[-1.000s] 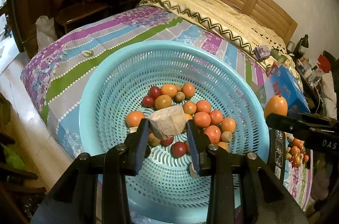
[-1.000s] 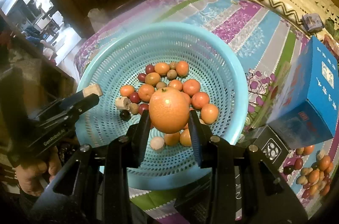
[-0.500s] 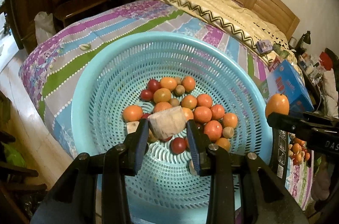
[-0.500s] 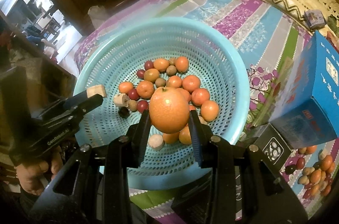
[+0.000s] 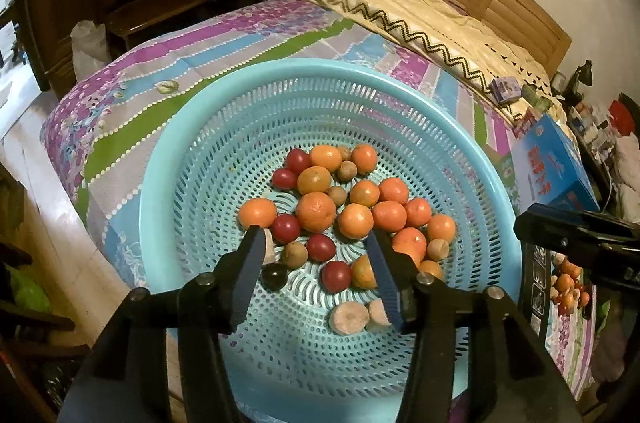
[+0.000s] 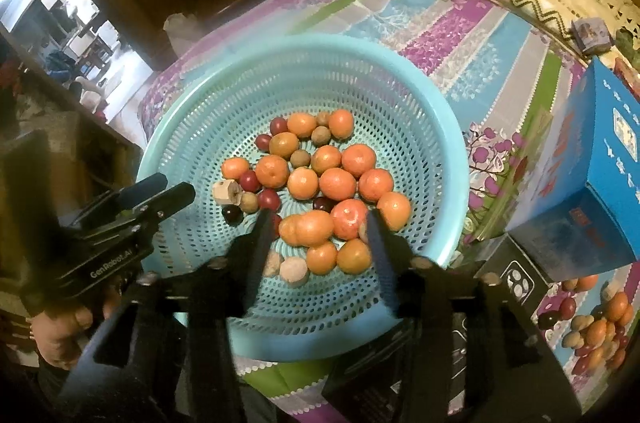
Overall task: Organize fruits
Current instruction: 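Open both tools to drop the cube and orange into the basket, then move both open tools back to the fruit pile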
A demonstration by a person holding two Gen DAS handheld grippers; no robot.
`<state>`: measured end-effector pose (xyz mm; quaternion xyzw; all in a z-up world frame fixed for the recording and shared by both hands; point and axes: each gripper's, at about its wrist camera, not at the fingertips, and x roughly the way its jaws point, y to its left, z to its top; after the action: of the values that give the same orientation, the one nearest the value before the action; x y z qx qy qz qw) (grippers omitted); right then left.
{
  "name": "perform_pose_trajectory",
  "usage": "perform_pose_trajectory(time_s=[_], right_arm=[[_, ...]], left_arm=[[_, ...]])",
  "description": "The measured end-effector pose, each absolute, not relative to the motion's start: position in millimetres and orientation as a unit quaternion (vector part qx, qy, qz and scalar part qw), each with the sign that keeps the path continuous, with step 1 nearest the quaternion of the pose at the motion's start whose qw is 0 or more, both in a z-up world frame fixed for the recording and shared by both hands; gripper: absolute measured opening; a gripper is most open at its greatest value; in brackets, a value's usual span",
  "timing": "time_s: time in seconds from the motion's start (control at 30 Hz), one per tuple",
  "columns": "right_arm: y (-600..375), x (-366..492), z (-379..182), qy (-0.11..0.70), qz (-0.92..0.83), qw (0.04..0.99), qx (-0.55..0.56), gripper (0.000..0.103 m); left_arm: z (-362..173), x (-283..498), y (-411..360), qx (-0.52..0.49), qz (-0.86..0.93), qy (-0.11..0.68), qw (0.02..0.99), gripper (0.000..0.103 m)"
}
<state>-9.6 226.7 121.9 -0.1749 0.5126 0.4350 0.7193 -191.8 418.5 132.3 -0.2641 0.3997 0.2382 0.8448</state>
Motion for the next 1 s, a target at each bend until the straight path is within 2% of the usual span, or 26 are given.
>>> perform_pose_trajectory(time_s=[0.57,0.77,0.87,0.93,1.0], right_arm=[[224.0,-8.8,126.1,0.511,0.436,0.721,-0.172,0.055],[203.9,-12.1,143.2,0.482,0.441,0.743,-0.146,0.056],[176.8,-18.9,152.3,0.450,0.431,0.772,-0.130,0.064],[149.1,-22.4,154.8,0.428,0.416,0.794,-0.115,0.072],[120.4,-24.5,154.3,0.415,0.393,0.814,-0.104,0.073]], left_arm=[[136.8,-191.1,414.1,-0.258,0.240,0.401,0.845,0.055],[146.7,-189.6,402.1,-0.255,0.237,0.391,0.852,0.066],[157.6,-187.7,385.9,-0.246,0.231,0.372,0.865,0.074],[163.7,-183.0,372.1,-0.237,0.219,0.361,0.875,0.074],[168.8,-174.5,355.5,-0.226,0.202,0.359,0.883,0.074]])
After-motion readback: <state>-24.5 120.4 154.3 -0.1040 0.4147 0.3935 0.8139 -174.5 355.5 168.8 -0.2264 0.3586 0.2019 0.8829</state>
